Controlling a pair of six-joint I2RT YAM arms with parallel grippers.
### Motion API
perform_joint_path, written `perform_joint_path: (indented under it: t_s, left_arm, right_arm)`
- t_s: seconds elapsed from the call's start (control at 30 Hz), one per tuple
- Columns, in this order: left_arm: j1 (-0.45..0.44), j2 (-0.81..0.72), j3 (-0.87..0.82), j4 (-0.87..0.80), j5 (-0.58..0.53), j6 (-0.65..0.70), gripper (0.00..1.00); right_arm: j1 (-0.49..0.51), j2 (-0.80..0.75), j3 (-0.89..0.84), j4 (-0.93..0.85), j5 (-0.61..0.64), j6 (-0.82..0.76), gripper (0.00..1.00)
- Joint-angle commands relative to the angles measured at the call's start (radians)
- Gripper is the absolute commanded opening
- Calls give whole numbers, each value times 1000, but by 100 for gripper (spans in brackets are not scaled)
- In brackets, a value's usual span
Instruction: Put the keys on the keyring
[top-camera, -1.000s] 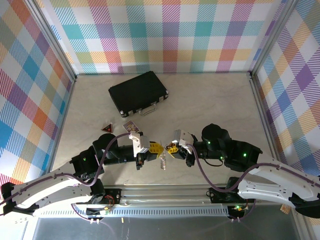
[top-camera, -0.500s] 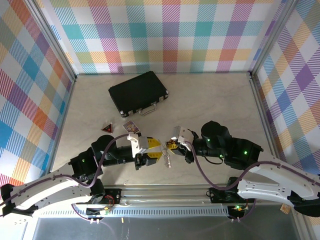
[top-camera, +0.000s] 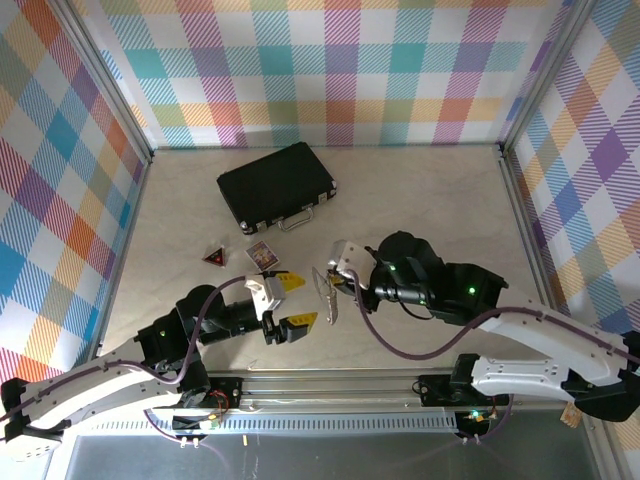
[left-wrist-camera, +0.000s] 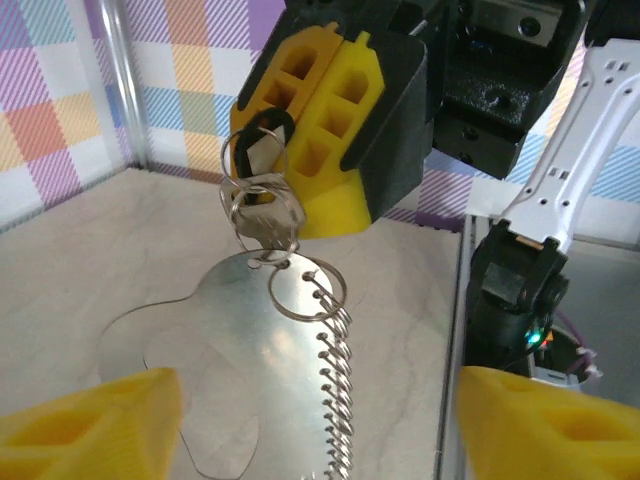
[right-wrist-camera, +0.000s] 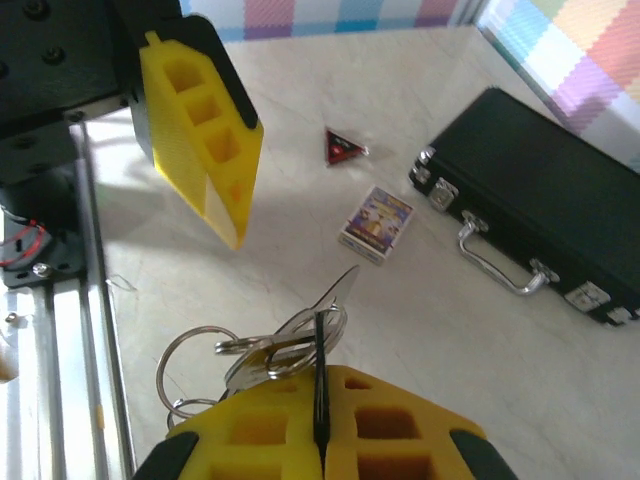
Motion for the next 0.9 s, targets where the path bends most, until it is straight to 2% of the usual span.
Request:
perform_joint_path:
  t_s: [0.0,0.03,0.4,0.87]
  left_arm:
    - [-6,-26,-18,23,-61,-29,92]
    - [-6,-32,-20,13,-79,-34,99]
    - [-5,-148,-69,-60,-250,-68,100]
    - [-5,-178,-63,-86,-257,-65,100]
  right_arm:
    - [-16,44,65,-38,76,29,0]
    - [-24,60,75,-48,78,38,0]
    - [-162,241,172,-121,12,122,0]
    - [-287,378,182,-30,-112,146,0]
